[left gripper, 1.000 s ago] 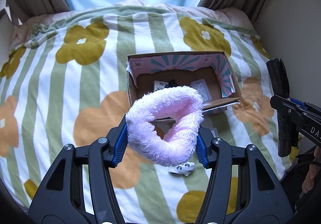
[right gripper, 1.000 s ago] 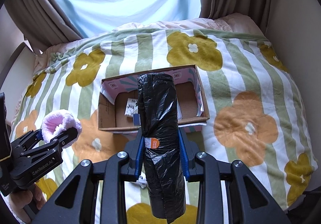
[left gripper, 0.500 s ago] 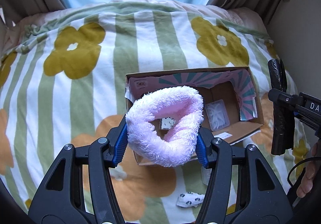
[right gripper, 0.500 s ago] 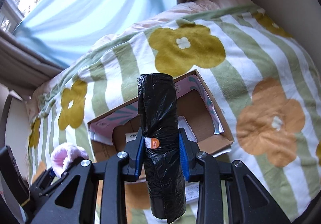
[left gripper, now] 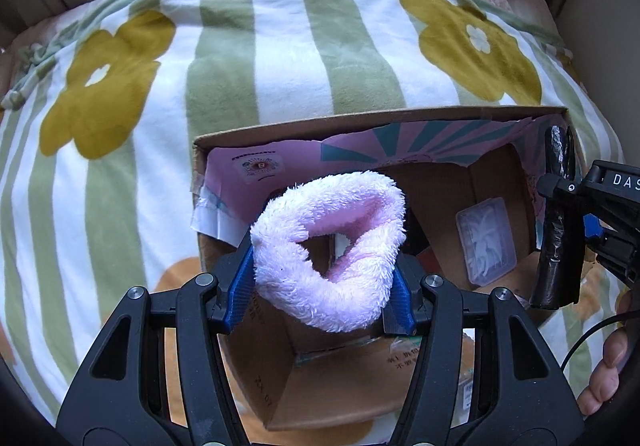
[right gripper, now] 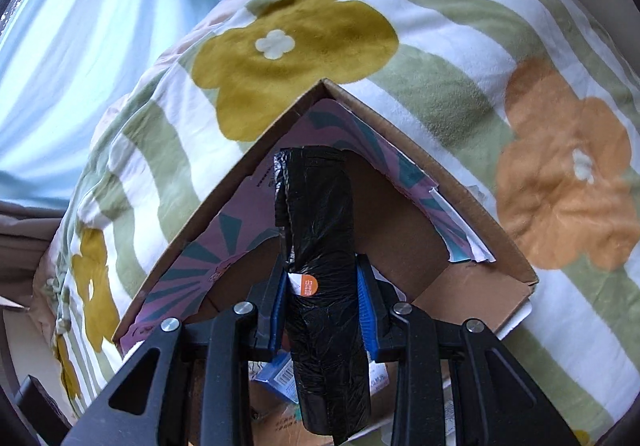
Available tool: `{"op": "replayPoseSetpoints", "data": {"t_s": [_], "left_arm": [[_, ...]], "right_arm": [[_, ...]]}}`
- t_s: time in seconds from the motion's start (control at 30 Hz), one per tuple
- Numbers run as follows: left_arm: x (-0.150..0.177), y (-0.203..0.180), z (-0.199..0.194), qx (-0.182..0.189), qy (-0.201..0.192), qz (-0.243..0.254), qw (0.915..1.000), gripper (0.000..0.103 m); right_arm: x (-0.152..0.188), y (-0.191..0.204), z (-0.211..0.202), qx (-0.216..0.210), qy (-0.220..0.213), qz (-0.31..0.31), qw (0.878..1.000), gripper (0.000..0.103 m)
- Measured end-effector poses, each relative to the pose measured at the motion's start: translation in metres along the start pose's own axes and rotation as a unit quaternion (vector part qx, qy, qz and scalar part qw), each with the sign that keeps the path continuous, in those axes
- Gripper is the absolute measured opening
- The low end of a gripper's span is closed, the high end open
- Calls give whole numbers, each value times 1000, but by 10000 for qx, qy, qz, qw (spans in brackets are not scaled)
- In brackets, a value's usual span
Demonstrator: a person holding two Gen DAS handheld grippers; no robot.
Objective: Organize objects
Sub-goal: 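Carry the slipper with the left tool while the right tool carries the roll into the box, then open both tools to drop the slipper and black roll in the box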
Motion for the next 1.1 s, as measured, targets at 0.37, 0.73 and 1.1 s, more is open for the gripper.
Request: {"op": "replayPoseSetpoints", "data": {"t_s": [0.37,0.73,1.1], "left_arm": [[1,-14,22,-95,27,274,9996,54],[0,-42,14,-17,39,891,9960,99],[4,-55,9,-63,80,1221,9925,103]], "right_arm": [[-1,-4,23,176,60,144,9997,28],[-3,1,25,344,214,165,9990,47],[-6,7,22,404,210,-255,9986,101]]}}
Point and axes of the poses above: each gripper's, at about its wrist camera, not at the fingertips, and z roughly the way its jaws point, y to its left, x to its underside, the point moved 7 cm from there along z, roughly the way its jaws point, and after that the axes turned 5 degrees about y, right-handed, at the moved point
